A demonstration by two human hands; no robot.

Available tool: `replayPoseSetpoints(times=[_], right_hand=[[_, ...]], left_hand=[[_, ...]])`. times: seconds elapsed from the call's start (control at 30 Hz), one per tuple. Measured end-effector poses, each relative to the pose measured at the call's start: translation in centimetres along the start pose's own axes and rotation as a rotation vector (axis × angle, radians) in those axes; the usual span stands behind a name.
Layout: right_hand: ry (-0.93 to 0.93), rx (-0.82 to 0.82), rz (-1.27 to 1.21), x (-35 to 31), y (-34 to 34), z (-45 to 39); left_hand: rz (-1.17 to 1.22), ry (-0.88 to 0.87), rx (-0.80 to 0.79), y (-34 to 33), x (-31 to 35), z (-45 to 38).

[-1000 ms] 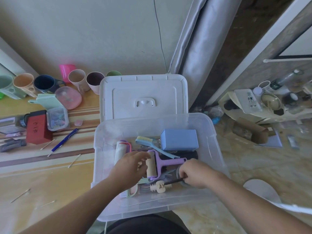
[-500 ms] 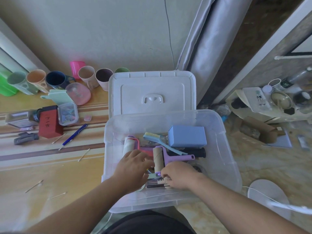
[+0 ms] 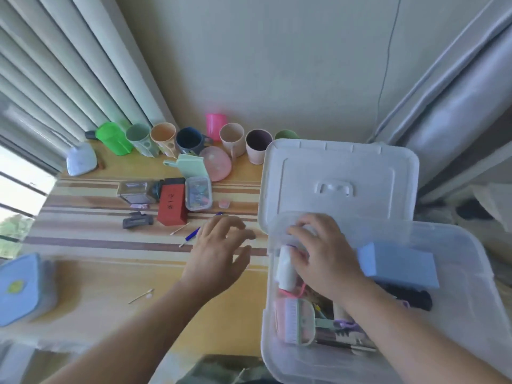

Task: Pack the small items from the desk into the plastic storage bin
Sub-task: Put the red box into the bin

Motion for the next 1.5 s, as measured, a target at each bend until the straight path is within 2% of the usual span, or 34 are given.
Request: replayPoseSetpoints(times=[0.1,0.23,0.37,0.47,0.57,0.67,0.77,0.9,1.1,1.2,1.33,1.43,1.5], right_hand=[[0.113,-0.068,-0.020,-5.7,-4.4,-6.1],[0.094,-0.472,0.075,-9.6,-15.4,-12.9],[-0.005,-0.774,0.275,-8.6,-25.3,-16.6],[-0.109,-0.879,0.361,-6.6,-29.1,-16.9],[-0.175,-0.824,0.396,-5.7,-30.4,-16.2],[-0.225,-0.847,0.382,-5.9,-30.6,-15.0],[-0.285,-0.848,0.344,-6.4,-29.3,-14.3],[-0.365,-0.691,0.209,-7.3,-25.2,-13.3],[-0.366,-0.497,0.023,-8.7,-18.0,-11.8],[-0.372,-0.411,-0.060,-9.0,-14.5,-11.0],[-0.302,-0.278,-0.178,-8.5,-8.5,-9.2],[-0.352,-0.173,-0.126,-4.6,-3.4,-6.0],[-0.432,-0.189,-0.068,-0.8,-0.9,-2.7]], left_hand=[[-0.055,0.126,-0.062,-0.2,-8.0,2.2],[-0.118,0.359,-0.263,-0.9,-17.5,5.8],[-0.144,0.444,-0.367,-1.2,-24.2,8.1],[-0.142,0.480,-0.396,-1.3,-27.1,8.7],[-0.110,0.477,-0.389,-1.4,-28.6,7.9],[-0.058,0.487,-0.373,-1.9,-29.1,5.2],[-0.017,0.587,-0.351,-3.2,-29.6,1.6],[0.014,0.725,-0.390,-5.6,-29.9,-2.3],[0.055,0.873,-0.392,-6.9,-30.1,-3.3],[0.040,0.848,-0.352,-4.9,-28.4,-2.3],[-0.017,0.732,-0.228,-0.5,-25.1,1.4],[-0.001,0.630,-0.151,1.8,-21.6,4.0],[0.034,0.543,-0.137,3.0,-17.8,4.5]])
Point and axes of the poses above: each hand's wrist, its own z-axis away from the middle knuckle, its own y-axis out of the back of the hand, x = y × z, the point moved 6 cm from there along -z, towards the middle knuckle, and after that the axes turned 6 degrees about -x, right-handed, at the moved point
